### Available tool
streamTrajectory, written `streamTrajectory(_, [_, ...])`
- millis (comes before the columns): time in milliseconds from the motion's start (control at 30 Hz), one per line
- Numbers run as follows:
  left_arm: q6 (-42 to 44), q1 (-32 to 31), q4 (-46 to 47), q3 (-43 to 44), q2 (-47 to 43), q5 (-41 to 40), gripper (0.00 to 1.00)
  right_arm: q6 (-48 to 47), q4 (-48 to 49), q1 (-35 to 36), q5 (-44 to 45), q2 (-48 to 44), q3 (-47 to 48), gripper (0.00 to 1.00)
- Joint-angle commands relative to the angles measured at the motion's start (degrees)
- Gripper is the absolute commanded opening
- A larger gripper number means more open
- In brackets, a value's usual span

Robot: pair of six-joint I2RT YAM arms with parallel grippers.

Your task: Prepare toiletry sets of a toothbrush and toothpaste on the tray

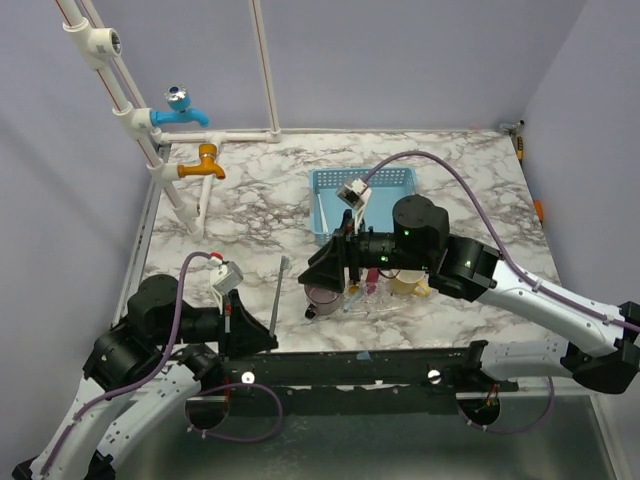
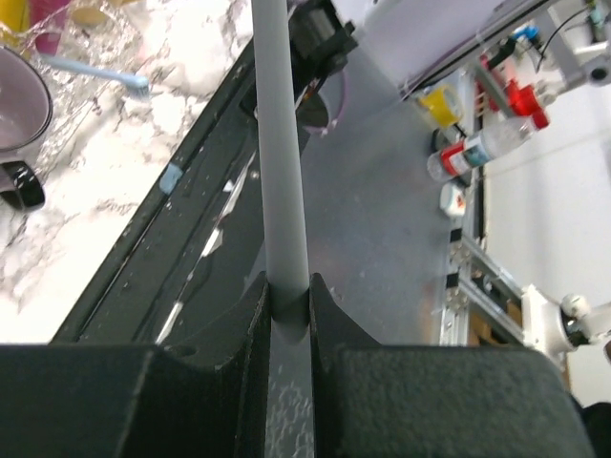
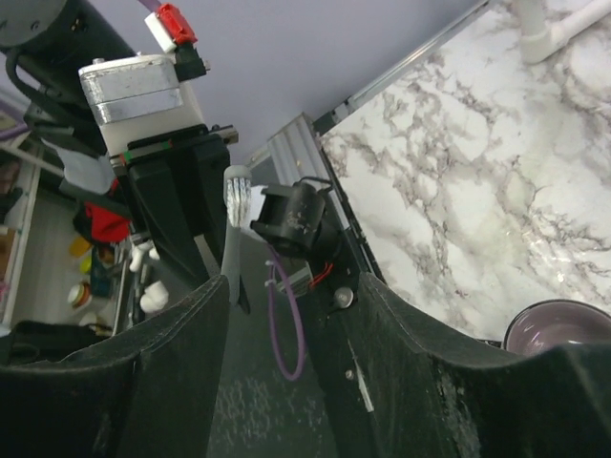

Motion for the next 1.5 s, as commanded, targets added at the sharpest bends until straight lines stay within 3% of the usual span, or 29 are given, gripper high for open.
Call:
streamTrajectory(0, [8.39, 0.18, -11.86, 2.38, 0.16, 0.99, 0.00, -3.11, -7.48, 0.09, -10.01, 1.95, 3.32, 0.60])
streamTrajectory(167, [9.07, -0.74, -12.25, 1.90, 0.75, 2.50, 0.00, -3.63, -8.94, 0.03, -14.02, 3.84, 6.31, 0.61])
streamTrajectory(600, [9.64, -8.30, -13.09, 1.66, 1.91, -2.93, 0.00, -5.61, -12.76, 0.03, -18.86, 10.11, 12.31, 0.60])
streamTrajectory(1100, [9.64, -10.63, -12.91, 1.53, 3.22, -5.42, 0.00, -5.53, -12.25, 0.09, -23.36, 11.99, 11.11, 0.42])
streamTrajectory(1467, [9.64, -10.82, -12.71, 1.36, 4.02, -5.16, 0.00, -5.29, -10.67, 0.07, -25.22, 12.44, 9.98, 0.00])
